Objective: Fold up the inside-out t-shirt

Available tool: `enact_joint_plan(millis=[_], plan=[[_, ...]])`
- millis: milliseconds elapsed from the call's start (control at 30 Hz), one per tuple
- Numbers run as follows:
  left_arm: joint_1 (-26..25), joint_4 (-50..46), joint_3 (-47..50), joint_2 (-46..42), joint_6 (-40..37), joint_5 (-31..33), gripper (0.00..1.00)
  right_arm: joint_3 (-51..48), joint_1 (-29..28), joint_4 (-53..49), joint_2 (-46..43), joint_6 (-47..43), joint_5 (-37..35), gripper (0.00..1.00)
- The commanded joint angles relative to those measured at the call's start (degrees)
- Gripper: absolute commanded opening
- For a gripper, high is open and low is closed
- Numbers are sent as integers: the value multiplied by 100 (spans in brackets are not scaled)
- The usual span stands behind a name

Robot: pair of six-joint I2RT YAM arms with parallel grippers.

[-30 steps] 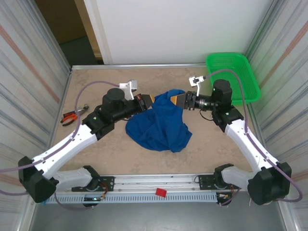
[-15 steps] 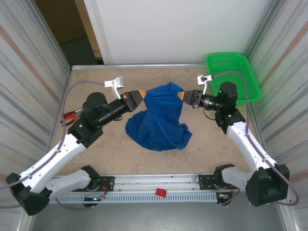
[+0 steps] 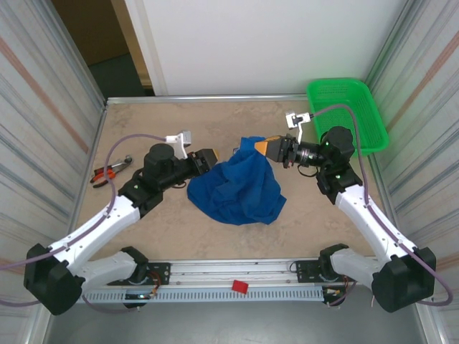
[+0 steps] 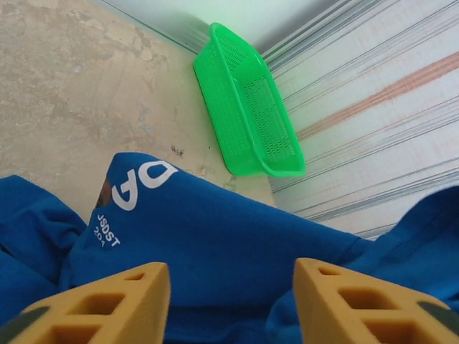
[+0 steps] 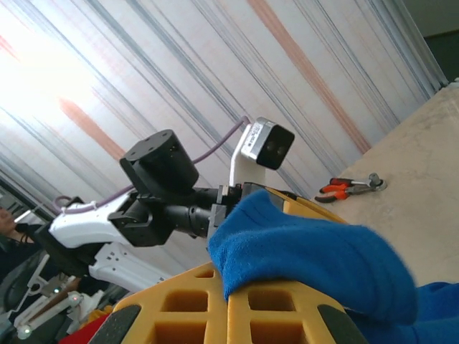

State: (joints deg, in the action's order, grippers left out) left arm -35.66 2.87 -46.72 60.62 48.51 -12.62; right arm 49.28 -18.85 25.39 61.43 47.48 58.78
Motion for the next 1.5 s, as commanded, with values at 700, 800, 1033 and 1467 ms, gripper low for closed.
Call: enact_joint_plan(millis=[700,800,1033,1467], plan=[[-591,516,-1801,953,-1264,-1143,56,126,49,-597,18,-521,-71,0],[-633,664,-1869,1115,-1172,-1255,47,125,48,-598,36,-535,-94,0],[-731,920,-2049,1284,-1007,-1512,0,135,81,-597,85,-546,-130,0],[-750,109,-3740,1470,96,-1544,0,-158,153,-1763,-124,-1460,-659,65]])
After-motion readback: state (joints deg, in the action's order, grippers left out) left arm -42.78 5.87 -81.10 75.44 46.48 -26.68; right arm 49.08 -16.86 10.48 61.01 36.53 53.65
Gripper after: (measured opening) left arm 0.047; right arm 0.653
